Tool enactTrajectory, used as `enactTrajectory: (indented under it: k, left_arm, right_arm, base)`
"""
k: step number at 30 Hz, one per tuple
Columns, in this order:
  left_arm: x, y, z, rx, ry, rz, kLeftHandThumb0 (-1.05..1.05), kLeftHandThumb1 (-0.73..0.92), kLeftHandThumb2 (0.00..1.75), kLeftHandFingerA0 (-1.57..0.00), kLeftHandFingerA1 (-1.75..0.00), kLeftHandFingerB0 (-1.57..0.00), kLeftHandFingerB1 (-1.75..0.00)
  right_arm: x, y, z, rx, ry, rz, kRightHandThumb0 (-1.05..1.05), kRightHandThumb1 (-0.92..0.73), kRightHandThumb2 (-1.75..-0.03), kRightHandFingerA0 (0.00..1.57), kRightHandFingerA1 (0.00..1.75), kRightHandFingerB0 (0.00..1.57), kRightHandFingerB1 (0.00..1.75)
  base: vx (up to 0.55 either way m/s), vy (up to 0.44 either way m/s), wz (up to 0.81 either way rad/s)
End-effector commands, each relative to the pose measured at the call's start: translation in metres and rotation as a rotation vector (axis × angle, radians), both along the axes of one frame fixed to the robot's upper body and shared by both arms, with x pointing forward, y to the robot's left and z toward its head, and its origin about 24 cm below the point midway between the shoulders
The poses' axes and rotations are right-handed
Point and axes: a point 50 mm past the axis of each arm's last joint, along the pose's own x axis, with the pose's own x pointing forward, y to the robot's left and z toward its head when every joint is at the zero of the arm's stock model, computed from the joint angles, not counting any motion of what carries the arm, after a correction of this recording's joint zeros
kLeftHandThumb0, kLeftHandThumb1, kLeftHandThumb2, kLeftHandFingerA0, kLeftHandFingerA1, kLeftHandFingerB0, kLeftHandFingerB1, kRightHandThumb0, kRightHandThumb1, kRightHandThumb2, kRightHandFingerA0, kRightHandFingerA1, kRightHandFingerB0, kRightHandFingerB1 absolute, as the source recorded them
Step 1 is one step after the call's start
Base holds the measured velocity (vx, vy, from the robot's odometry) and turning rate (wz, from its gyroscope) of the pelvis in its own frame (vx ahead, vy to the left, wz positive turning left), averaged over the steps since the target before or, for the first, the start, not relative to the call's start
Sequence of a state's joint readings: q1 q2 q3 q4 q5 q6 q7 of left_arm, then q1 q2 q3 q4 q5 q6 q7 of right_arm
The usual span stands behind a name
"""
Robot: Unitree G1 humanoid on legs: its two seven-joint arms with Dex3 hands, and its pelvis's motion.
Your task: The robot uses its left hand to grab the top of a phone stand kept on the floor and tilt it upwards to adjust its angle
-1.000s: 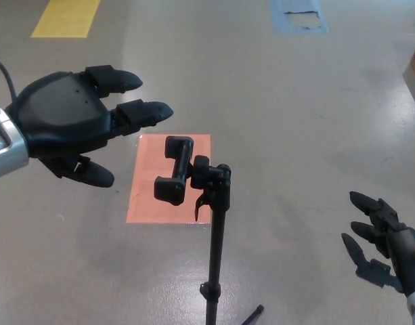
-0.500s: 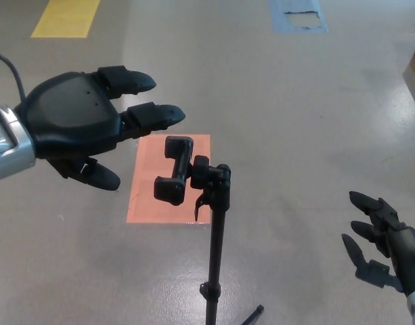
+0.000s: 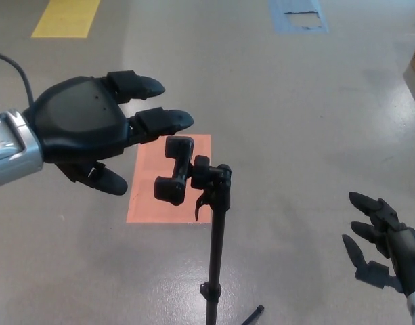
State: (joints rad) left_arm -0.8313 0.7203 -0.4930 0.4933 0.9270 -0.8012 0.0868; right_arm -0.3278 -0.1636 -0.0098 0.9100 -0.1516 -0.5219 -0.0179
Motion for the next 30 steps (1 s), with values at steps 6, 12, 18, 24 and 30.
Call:
enactTrajectory:
  k: [6, 12, 18, 24, 30]
  left_arm:
    - [0.0013, 0.0056, -0.0095, 0.027, 0.02, 0.021, -0.88, 0.84, 0.65, -0.12, -0.25, 0.0, -0.2]
    - [0.0022, 0.0064, -0.0105, 0.038, 0.019, 0.024, -0.87, 0.66, 1.04, -0.11, -0.31, 0.0, -0.2]
    - [0.0037, 0.009, -0.0114, 0.028, 0.021, 0.032, -0.94, 0.71, 0.79, -0.13, -0.27, -0.03, -0.18]
    - [0.0044, 0.0102, -0.0122, 0.043, 0.02, 0.038, -0.88, 0.83, 0.66, -0.12, -0.25, -0.01, -0.21]
    - [0.003, 0.0084, -0.0124, 0.04, 0.013, 0.022, -0.87, 0.83, 0.66, -0.14, -0.26, -0.03, -0.21]
  right_arm:
    - [0.0011, -0.0048, 0.0028, -0.003, -0.016, -0.013, -0.68, -0.65, -0.9, 0.21, 0.46, 0.11, 0.4]
    - [0.0014, -0.0049, 0.0037, -0.012, -0.019, -0.015, -0.69, -0.65, -0.9, 0.21, 0.46, 0.11, 0.4]
    - [0.0022, -0.0048, 0.0047, -0.013, -0.022, -0.009, -0.67, -0.66, -0.89, 0.21, 0.46, 0.11, 0.4]
    - [0.0016, -0.0053, 0.0041, -0.008, -0.019, -0.013, -0.67, -0.65, -0.89, 0.21, 0.46, 0.1, 0.4]
    - [0.0014, -0.0056, 0.004, 0.002, -0.018, -0.011, -0.68, -0.66, -0.88, 0.2, 0.45, 0.1, 0.39]
  base:
    - [0.0, 0.0, 0.0]
    - [0.0, 0.0, 0.0]
    - [0.0, 0.0, 0.0]
    - [0.0, 0.0, 0.0]
    - [0.0, 0.0, 0.0]
